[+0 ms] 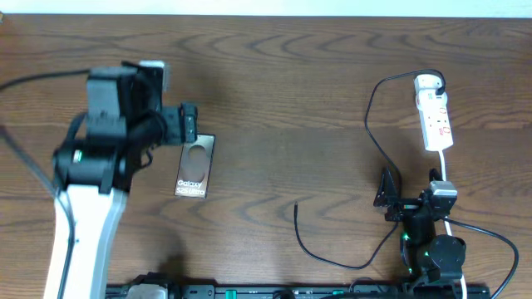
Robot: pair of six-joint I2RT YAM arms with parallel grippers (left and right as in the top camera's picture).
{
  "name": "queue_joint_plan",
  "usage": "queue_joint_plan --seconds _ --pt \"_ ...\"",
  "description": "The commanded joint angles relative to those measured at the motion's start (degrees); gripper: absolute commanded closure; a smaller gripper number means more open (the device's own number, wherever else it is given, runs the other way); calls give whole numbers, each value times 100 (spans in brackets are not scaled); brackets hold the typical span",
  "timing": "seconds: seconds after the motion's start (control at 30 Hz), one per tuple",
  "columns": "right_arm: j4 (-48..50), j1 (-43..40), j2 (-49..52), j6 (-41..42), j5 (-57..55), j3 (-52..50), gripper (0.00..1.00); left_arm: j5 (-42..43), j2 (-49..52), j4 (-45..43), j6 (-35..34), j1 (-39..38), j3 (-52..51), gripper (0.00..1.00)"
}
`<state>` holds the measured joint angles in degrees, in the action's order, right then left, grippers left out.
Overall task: Plug charger to phone and switch on socket
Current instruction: 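Move left gripper over the boxed Galaxy phone and lower onto it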
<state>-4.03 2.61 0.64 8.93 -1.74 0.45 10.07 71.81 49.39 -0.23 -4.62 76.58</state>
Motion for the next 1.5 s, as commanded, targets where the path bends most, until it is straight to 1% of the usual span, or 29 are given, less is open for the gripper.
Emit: queue_joint_plan --seconds 0.0,0.23,0.67,0.93,1.2,1.47 --pt "-15 39 -20 -44 -4 -13 1 -68 590 155 -50 -17 144 8" --pt "-15 39 -20 -44 -7 -13 1 -70 1624 516 -50 -17 138 8" --pt "-15 39 -20 -44 -7 -13 1 -72 2763 684 -48 -17 87 8" --pt "-15 37 -20 -44 -4 -13 1 -74 3045 715 -46 -17 -28 8" --pt "-15 39 -20 -44 -4 -13 1 -201 3095 691 -48 -17 -219 8" --pt "-15 39 -20 -44 -4 -13 1 -199 3095 -15 -48 -17 -949 8"
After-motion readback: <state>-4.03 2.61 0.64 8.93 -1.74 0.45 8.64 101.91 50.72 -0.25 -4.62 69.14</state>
